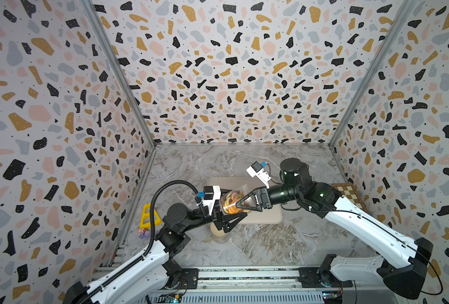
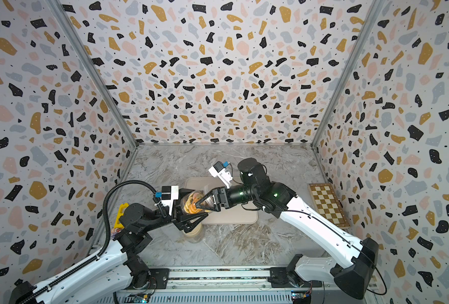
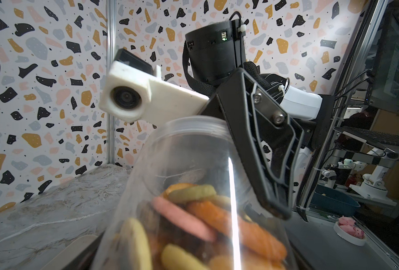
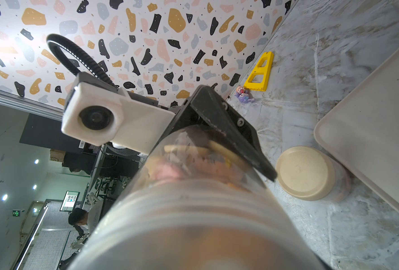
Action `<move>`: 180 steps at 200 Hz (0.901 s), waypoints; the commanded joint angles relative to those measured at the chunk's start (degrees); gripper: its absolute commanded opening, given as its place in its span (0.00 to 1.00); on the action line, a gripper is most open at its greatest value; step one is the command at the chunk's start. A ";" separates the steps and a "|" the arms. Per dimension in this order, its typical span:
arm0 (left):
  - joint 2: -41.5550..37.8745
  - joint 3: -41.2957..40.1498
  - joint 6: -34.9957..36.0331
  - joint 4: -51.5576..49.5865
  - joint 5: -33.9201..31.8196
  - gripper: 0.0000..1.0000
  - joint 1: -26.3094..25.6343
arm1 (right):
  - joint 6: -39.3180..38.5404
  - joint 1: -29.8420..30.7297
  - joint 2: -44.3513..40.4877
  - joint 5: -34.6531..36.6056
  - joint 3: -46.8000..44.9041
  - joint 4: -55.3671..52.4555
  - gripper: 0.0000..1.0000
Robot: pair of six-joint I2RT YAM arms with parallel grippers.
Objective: Pour the cookies out of the jar
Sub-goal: Pick up the jar from the center of the board.
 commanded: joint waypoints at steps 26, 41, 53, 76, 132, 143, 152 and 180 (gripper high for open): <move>-0.01 1.97 -1.00 -0.57 -4.40 0.69 -0.42 | -0.71 1.20 -0.61 -1.36 0.63 2.07 0.78; 0.14 3.57 -0.26 -4.04 -4.17 0.60 -0.42 | -0.73 0.90 -0.54 -1.29 0.88 1.74 0.80; 0.51 3.80 -0.46 -4.18 -3.97 0.55 -0.42 | -0.71 0.47 -0.53 -1.26 1.04 1.57 0.83; 0.41 3.84 -1.48 -4.51 -5.81 0.55 -0.42 | -0.88 -1.43 -0.68 -1.52 1.47 0.56 0.94; 1.03 2.94 -0.97 -2.15 -7.58 0.44 -0.42 | -2.41 -5.56 -0.99 -1.93 3.26 -3.36 0.99; 1.44 2.72 -1.21 -1.11 -7.66 0.42 -0.42 | -3.27 -6.32 -0.88 -0.88 3.90 -5.26 1.00; 1.70 2.55 -1.24 -0.12 -8.05 0.40 -0.42 | -3.94 -7.73 -1.03 -0.37 4.23 -6.77 0.99; 1.77 0.70 0.10 3.83 -11.33 0.33 -0.42 | -7.38 -12.82 -3.01 6.71 6.57 -13.42 0.99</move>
